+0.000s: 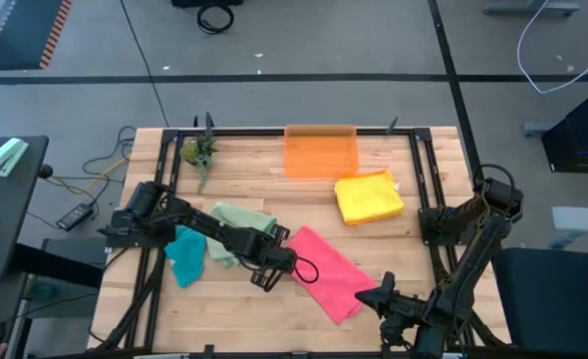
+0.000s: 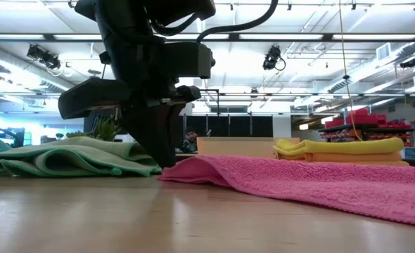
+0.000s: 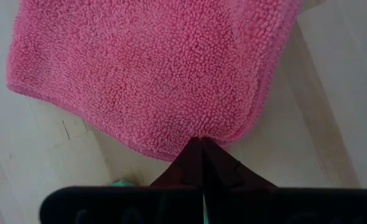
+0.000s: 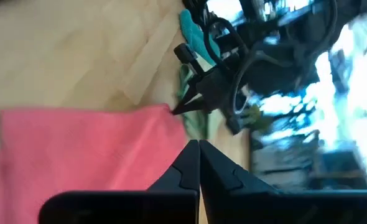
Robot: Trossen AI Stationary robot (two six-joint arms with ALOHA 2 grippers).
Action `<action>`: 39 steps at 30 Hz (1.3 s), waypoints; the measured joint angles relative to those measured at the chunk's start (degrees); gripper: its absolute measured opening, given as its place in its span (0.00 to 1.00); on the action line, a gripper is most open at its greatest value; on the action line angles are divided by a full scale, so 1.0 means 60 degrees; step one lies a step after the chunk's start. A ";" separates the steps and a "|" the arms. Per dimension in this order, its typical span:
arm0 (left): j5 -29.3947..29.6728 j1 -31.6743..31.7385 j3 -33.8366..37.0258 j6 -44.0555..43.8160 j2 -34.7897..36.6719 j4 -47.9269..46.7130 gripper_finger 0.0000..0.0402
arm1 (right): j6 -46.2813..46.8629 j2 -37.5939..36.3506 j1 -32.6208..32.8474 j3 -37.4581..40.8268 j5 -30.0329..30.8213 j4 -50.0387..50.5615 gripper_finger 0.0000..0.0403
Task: Fold microfiber towels
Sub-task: Fold the pink microfiber cloth
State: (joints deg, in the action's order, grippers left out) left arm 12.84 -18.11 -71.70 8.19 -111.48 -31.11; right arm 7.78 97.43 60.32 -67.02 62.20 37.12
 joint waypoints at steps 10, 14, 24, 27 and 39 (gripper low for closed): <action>0.0000 0.0000 0.0000 0.0002 0.0000 0.0029 0.00 | 0.3116 0.0794 -0.0638 0.1053 -0.3922 -0.2972 0.35; 0.0000 0.0000 0.0000 0.0003 0.0000 0.0029 0.01 | 0.2216 0.1357 -0.0678 0.1051 -0.3972 -0.4144 0.47; -0.0003 0.0000 0.0000 -0.0008 0.0000 0.0022 0.01 | 0.1690 0.2542 -0.1366 0.0991 -0.5011 -0.5722 0.48; -0.0003 0.0000 0.0000 -0.0012 0.0000 0.0015 0.01 | 0.1812 0.2568 -0.1473 0.0991 -0.5019 -0.5649 0.48; -0.0004 0.0000 0.0000 -0.0019 0.0000 0.0015 0.01 | 0.2958 0.3166 -0.1825 0.0949 -0.5713 -0.5615 0.46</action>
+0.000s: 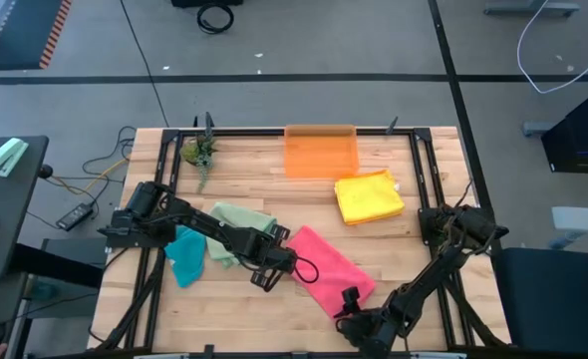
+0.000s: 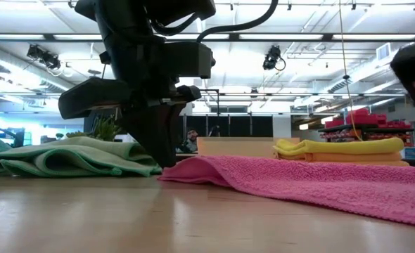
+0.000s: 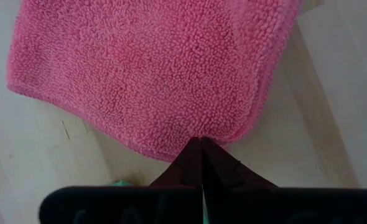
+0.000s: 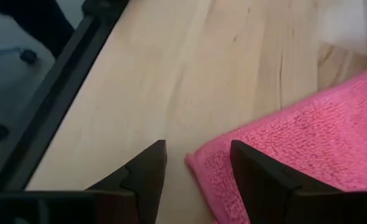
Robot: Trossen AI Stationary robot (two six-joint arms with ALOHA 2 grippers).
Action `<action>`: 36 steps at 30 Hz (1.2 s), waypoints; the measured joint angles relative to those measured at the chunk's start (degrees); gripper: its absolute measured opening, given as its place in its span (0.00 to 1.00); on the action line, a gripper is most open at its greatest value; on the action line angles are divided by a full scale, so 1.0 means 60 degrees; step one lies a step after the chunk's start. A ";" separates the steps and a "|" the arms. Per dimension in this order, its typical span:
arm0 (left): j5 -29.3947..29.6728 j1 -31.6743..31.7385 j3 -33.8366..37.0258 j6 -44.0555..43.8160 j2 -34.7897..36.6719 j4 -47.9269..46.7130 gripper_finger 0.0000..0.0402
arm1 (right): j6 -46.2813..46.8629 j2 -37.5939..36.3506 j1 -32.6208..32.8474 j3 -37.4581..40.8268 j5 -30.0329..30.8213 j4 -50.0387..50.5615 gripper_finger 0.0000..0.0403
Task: Fold microfiber towels
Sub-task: Fold the pink microfiber cloth
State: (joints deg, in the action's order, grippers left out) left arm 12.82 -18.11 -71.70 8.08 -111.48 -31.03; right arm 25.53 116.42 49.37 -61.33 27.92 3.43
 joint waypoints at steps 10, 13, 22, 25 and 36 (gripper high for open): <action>0.0000 -0.0018 0.0000 -0.0004 0.0000 -0.0001 0.01 | 0.0722 -0.0219 -0.0001 0.0006 -0.0122 0.0747 0.09; 0.0000 -0.0018 0.0000 -0.0015 0.0000 -0.0001 0.01 | 0.0703 -0.0222 -0.0001 0.0016 -0.0094 0.0788 0.02; 0.0004 -0.0126 0.0000 0.0104 0.0079 -0.0040 0.01 | 0.0410 -0.1241 0.0252 0.0105 0.0953 0.1397 0.01; -0.0001 -0.0272 -0.0179 0.0331 0.0256 -0.0130 0.01 | 0.0701 -0.2081 0.0426 0.0129 0.1652 0.1736 0.01; 0.0500 -0.0070 -0.1272 0.1026 0.0743 -0.0855 0.01 | 0.3327 -0.4722 0.1185 0.0993 0.3322 0.4971 0.01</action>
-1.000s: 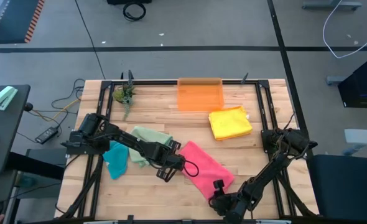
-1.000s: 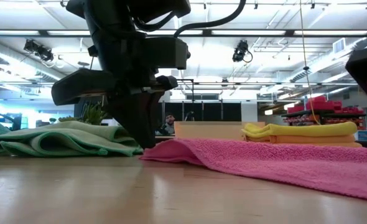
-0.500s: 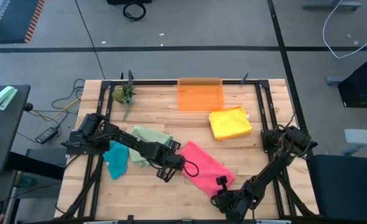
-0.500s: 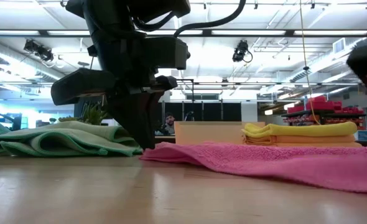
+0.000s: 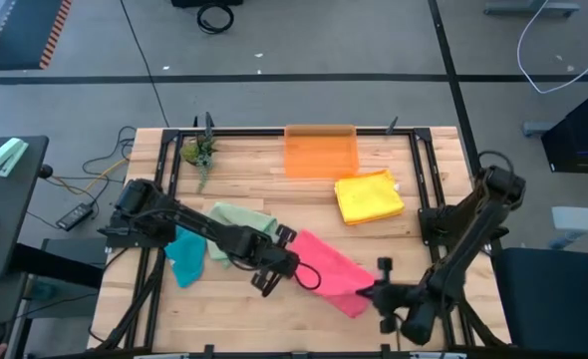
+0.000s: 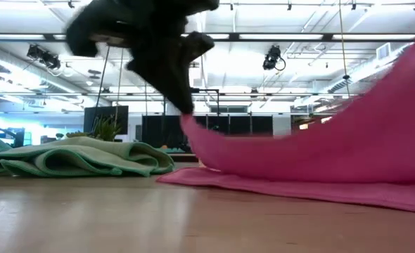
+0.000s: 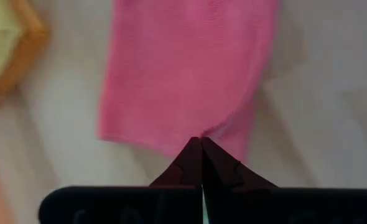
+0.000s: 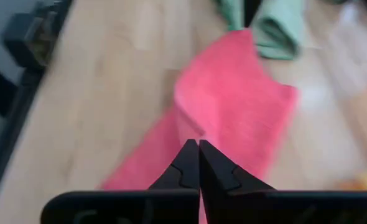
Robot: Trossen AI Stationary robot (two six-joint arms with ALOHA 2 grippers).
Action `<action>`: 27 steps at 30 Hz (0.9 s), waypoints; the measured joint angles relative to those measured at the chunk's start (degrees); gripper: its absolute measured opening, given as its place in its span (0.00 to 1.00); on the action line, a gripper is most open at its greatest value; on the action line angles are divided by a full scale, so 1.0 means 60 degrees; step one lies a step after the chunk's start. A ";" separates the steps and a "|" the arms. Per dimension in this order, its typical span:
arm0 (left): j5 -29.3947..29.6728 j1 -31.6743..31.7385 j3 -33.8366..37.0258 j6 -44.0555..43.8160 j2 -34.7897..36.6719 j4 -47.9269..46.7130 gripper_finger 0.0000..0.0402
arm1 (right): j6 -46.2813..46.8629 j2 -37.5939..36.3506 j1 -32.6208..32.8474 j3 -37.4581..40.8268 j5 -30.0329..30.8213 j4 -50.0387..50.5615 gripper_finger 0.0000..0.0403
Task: Fold microfiber towels
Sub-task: Fold the pink microfiber cloth
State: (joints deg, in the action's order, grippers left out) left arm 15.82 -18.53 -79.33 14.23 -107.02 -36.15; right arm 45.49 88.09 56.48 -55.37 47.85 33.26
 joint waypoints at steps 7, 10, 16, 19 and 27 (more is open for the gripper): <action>0.0343 0.1108 -0.0098 0.0176 0.0043 -0.0036 0.01 | 0.1714 -0.1166 0.0195 0.0714 0.0909 0.2169 0.00; 0.0429 0.1595 -0.0098 0.0540 0.0110 0.0448 0.00 | 0.1837 -0.1657 0.0083 0.0949 0.1048 0.2771 0.00; 0.0436 0.2370 -0.0105 0.0927 0.0178 0.1034 0.00 | 0.1844 -0.2438 -0.0148 0.1016 0.1072 0.3588 0.00; 0.0431 0.2449 -0.0147 0.0945 0.0178 0.0950 0.00 | 0.1894 -0.2558 -0.0023 0.1016 0.0635 0.3543 0.00; -0.0333 0.1828 -0.0156 0.0053 0.0073 0.0318 0.00 | 0.2395 -0.1417 0.0564 0.1016 -0.0531 0.1994 0.00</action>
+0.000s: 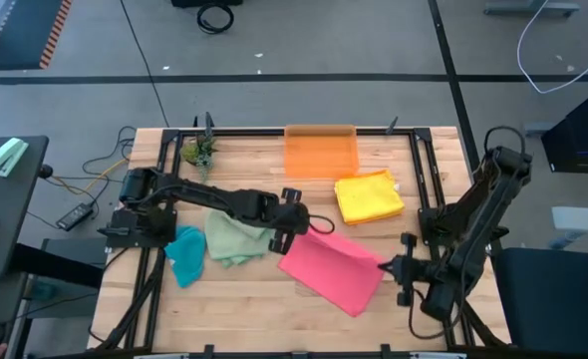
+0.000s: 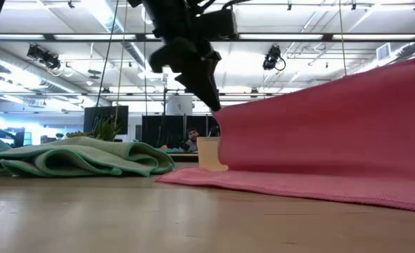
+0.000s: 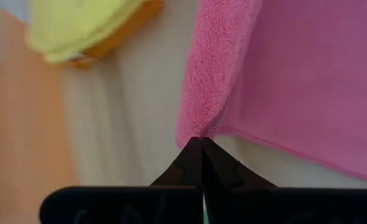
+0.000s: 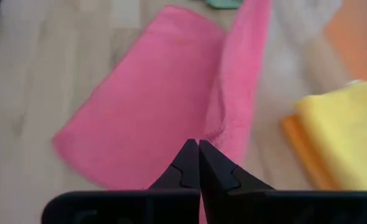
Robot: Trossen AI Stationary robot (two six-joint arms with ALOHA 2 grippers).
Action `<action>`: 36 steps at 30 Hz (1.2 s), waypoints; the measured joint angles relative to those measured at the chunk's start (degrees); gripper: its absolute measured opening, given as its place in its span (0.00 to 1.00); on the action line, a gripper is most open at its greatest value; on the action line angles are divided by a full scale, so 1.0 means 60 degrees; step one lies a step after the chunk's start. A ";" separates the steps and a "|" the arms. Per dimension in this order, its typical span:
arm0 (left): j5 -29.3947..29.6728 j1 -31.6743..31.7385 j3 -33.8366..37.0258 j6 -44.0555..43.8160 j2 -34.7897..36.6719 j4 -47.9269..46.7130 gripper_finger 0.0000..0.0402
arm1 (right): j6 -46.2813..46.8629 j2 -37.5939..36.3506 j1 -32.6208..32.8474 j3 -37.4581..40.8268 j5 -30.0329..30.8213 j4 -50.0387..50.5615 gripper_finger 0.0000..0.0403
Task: Fold microfiber towels
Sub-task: Fold the pink microfiber cloth
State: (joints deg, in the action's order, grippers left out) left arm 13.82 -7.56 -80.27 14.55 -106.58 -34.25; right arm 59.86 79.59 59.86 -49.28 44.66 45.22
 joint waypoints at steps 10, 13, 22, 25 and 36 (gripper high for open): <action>0.0072 -0.1298 0.0002 -0.1648 -0.0624 -0.0189 0.00 | -0.0339 0.2787 -0.0161 -0.0004 -0.0382 -0.3466 0.00; 0.0593 -0.1496 0.0015 -0.1873 -0.1018 -0.0299 0.00 | -0.0200 0.3371 -0.0261 -0.0004 -0.0496 -0.4033 0.00; 0.1853 -0.1419 0.0006 -0.1333 -0.0752 -0.0531 0.00 | -0.0223 0.3816 -0.0334 -0.0018 -0.0722 -0.5373 0.00; 0.2262 -0.1261 -0.0090 -0.0815 -0.0567 -0.0432 0.00 | -0.0247 0.3829 -0.0358 -0.0018 -0.0727 -0.5626 0.00; 0.3397 -0.1059 -0.0139 0.0758 -0.0616 0.0318 0.00 | -0.0421 0.4169 -0.0546 -0.0018 -0.0887 -0.5620 0.00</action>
State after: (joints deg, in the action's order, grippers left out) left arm 34.20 -13.91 -81.10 19.10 -110.28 -32.34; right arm 57.33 104.60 56.59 -49.39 39.34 11.50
